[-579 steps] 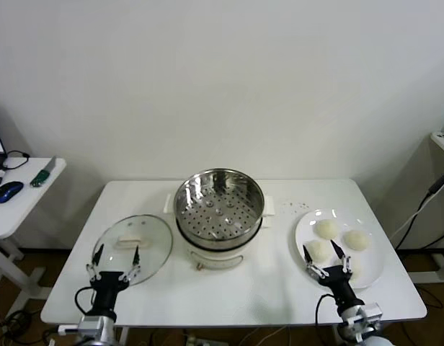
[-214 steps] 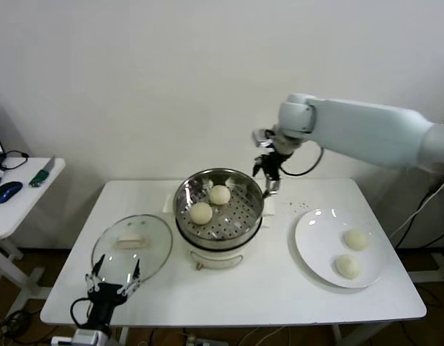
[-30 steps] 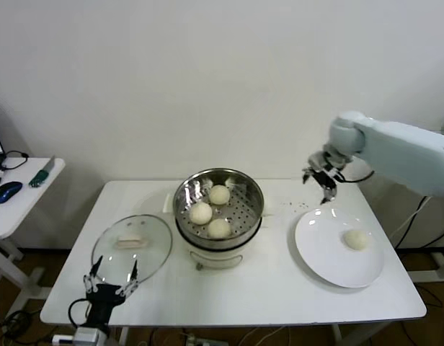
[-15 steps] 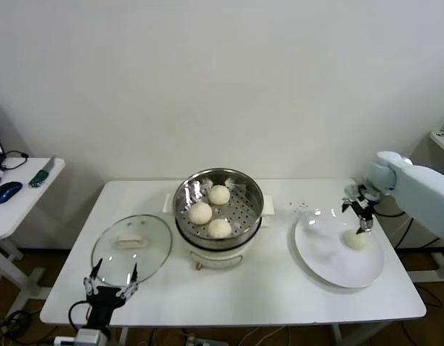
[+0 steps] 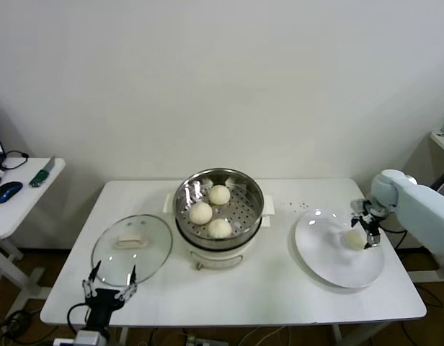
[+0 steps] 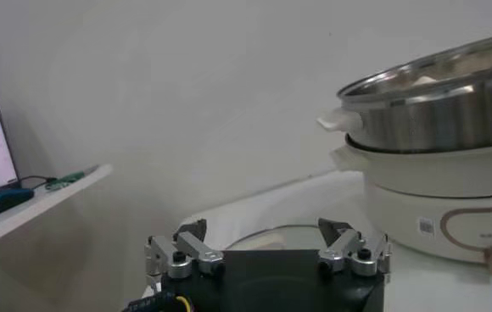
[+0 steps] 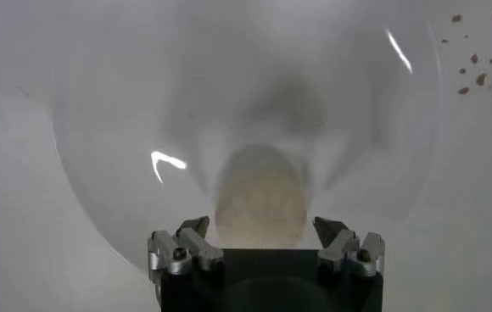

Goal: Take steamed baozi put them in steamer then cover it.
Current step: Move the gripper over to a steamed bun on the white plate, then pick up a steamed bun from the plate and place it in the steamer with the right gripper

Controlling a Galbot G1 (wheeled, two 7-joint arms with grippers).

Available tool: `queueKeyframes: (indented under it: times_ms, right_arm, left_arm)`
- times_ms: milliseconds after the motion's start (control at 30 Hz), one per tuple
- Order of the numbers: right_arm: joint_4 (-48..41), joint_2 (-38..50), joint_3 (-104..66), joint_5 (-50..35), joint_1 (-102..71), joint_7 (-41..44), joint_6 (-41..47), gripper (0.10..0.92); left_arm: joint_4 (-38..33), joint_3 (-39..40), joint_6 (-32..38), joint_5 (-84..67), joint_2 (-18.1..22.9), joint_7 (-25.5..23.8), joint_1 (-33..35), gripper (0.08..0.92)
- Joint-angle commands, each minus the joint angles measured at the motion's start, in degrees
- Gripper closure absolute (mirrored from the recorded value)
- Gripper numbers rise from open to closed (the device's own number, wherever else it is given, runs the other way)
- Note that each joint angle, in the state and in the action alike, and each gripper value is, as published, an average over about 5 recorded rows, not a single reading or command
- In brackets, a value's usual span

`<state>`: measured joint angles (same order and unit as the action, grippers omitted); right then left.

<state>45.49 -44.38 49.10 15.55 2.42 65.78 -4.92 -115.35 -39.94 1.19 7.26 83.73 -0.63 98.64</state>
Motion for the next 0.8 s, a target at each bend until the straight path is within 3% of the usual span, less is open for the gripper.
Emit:
queueKeyframes:
  times_ms: [33,267,567,800]
  right_arm:
    - [-3.00,-1.45,-3.77,2.37,-3.04,0.00,-0.36,0.203]
    - [-4.52,-2.59,-5.30,2.90,-3.01,-0.38,-0.96,0.208]
    - [-4.08,-2.33,-3.74,2.26,-1.50,-0.01,-0.92,0.313]
    - [-0.76,-0.95,5.46,-8.17,6.82,-0.57,2.51,0.359]
  left_arm:
    - [0.02,-0.10,0.12,0.11,0.05,-0.01,0.21,0.177]
    - [-0.05,-0.08,0.15,0.19,0.10,0.01,0.28,0.177]
    - [-0.16,-0.14,0.36,0.22,0.32,0.01,0.65,0.177]
    - [-0.44,-0.40,0.60,0.12,0.18,-0.02,1.18,0.177]
